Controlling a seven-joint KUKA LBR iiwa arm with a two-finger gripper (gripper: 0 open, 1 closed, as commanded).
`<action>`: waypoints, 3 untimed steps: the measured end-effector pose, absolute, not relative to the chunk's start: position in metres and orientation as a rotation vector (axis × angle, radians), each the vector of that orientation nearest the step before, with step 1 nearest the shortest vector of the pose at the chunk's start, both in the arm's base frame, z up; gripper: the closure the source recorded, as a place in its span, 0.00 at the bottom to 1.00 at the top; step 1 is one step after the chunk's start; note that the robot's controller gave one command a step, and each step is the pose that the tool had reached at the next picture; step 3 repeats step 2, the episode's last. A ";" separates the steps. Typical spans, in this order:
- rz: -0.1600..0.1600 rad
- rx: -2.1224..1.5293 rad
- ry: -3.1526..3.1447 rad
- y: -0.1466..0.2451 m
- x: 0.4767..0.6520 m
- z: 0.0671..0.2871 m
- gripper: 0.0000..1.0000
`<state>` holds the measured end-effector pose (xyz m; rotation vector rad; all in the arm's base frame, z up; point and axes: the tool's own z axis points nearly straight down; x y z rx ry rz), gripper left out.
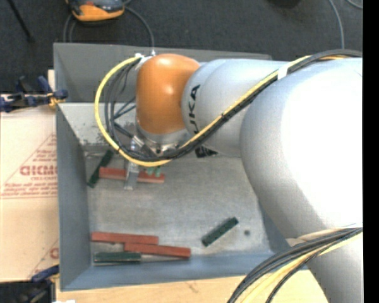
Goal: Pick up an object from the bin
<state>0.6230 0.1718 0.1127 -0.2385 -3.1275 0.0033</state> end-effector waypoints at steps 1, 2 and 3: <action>-0.003 -0.265 -3.132 0.150 0.628 0.167 1.00; -0.002 -0.189 -3.140 0.204 0.607 0.262 1.00; -0.002 -0.189 -3.140 0.204 0.607 0.262 1.00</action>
Offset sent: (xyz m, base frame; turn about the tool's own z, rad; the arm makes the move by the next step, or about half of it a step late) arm -0.0166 0.0329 0.1482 -0.0286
